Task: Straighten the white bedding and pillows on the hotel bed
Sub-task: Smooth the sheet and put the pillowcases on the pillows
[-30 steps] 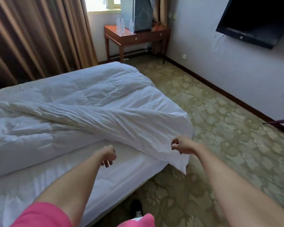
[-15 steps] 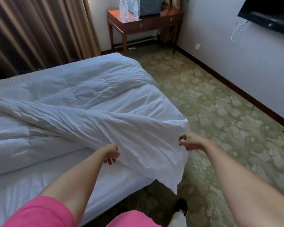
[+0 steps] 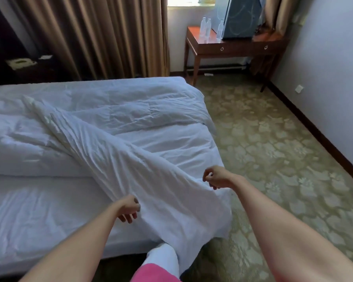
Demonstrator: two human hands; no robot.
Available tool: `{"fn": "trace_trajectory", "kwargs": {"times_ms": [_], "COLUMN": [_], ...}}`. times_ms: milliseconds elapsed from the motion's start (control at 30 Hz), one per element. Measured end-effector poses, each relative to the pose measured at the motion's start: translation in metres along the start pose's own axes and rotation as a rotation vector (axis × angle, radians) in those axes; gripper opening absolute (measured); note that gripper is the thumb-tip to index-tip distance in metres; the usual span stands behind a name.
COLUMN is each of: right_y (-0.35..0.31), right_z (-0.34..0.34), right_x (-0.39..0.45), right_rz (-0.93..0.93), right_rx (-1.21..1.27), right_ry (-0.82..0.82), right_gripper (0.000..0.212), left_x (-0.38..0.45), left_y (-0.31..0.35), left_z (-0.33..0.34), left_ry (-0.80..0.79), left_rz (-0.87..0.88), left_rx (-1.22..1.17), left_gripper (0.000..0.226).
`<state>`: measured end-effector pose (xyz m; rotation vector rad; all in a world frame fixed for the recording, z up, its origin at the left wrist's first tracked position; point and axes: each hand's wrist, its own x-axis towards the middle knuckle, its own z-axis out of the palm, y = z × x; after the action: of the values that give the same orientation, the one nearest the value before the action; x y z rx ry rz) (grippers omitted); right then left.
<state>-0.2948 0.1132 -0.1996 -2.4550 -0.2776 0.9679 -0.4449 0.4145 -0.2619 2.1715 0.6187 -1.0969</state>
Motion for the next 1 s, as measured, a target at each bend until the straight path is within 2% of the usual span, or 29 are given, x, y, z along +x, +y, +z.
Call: {"fn": "trace_trajectory", "kwargs": {"times_ms": [100, 267, 400, 533, 633, 833, 1000], "right_y": [0.002, 0.025, 0.064, 0.104, 0.11, 0.078, 0.054], "right_z": [-0.032, -0.091, -0.149, -0.205, -0.223, -0.22, -0.202], "right_x": [0.02, 0.049, 0.054, 0.074, 0.094, 0.166, 0.205], "right_rz": [-0.069, -0.06, 0.011, 0.089, 0.085, -0.106, -0.324], "right_rx": [-0.012, 0.02, -0.028, -0.048, -0.062, -0.164, -0.308], "right_ry": [-0.018, 0.033, -0.001, 0.187, 0.115, -0.072, -0.258], "right_gripper": [0.02, 0.022, 0.023, 0.024, 0.025, 0.022, 0.02], "left_x": [0.008, 0.045, 0.071, 0.091, 0.095, 0.099, 0.075], "left_y": [0.028, 0.092, 0.169, 0.239, 0.263, 0.241, 0.215], "left_z": [-0.018, -0.049, -0.053, -0.063, -0.069, -0.056, 0.004], "left_ry": [0.064, 0.173, 0.148, 0.196, 0.211, 0.277, 0.336], "left_rz": [-0.031, 0.017, 0.068, 0.162, 0.178, -0.038, -0.315], "left_rx": [-0.018, -0.016, 0.053, 0.07, 0.037, -0.202, -0.427], "left_gripper": [0.015, 0.013, 0.016, 0.023, 0.027, 0.021, 0.003]}}
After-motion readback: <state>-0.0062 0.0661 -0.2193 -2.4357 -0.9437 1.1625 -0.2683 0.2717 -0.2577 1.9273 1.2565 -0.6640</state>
